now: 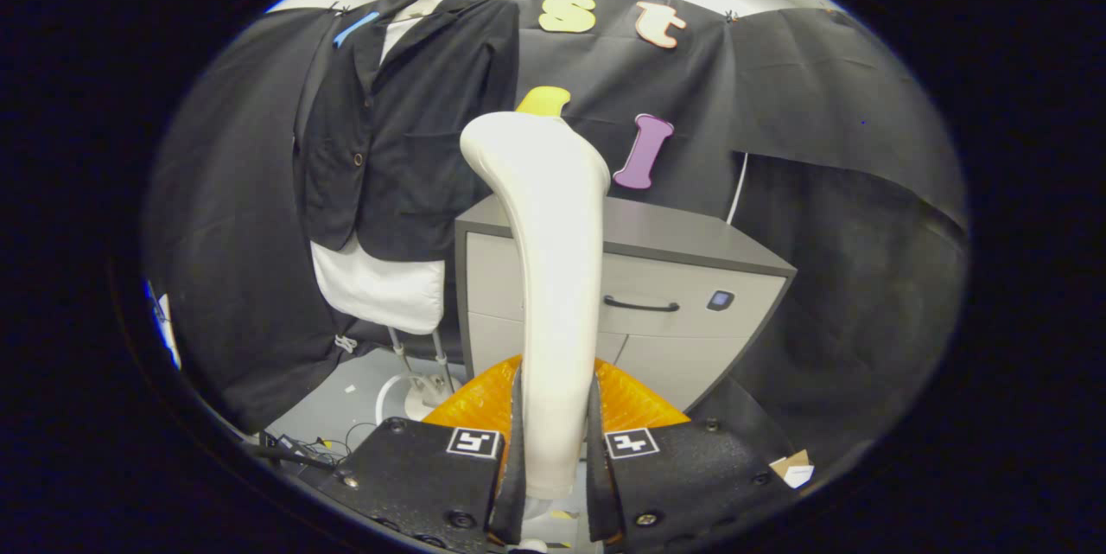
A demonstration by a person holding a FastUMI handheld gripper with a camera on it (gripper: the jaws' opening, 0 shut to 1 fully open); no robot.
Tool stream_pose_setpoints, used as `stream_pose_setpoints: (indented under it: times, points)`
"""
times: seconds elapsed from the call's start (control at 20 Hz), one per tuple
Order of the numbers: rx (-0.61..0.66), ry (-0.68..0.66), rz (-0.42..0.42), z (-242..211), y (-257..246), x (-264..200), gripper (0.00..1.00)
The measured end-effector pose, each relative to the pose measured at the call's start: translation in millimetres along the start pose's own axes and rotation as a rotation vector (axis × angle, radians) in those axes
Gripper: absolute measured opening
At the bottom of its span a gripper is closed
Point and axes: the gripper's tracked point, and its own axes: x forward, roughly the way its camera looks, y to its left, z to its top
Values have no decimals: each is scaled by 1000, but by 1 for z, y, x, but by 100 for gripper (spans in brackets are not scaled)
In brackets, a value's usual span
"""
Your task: Iron the clothes twice with a garment steamer, once on the left side and once on the right side.
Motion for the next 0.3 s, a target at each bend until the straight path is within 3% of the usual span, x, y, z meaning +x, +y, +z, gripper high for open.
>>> stream_pose_setpoints:
  times: [0.3]
  points:
    - [22, 58, 13, -35, -48, -20, 31]
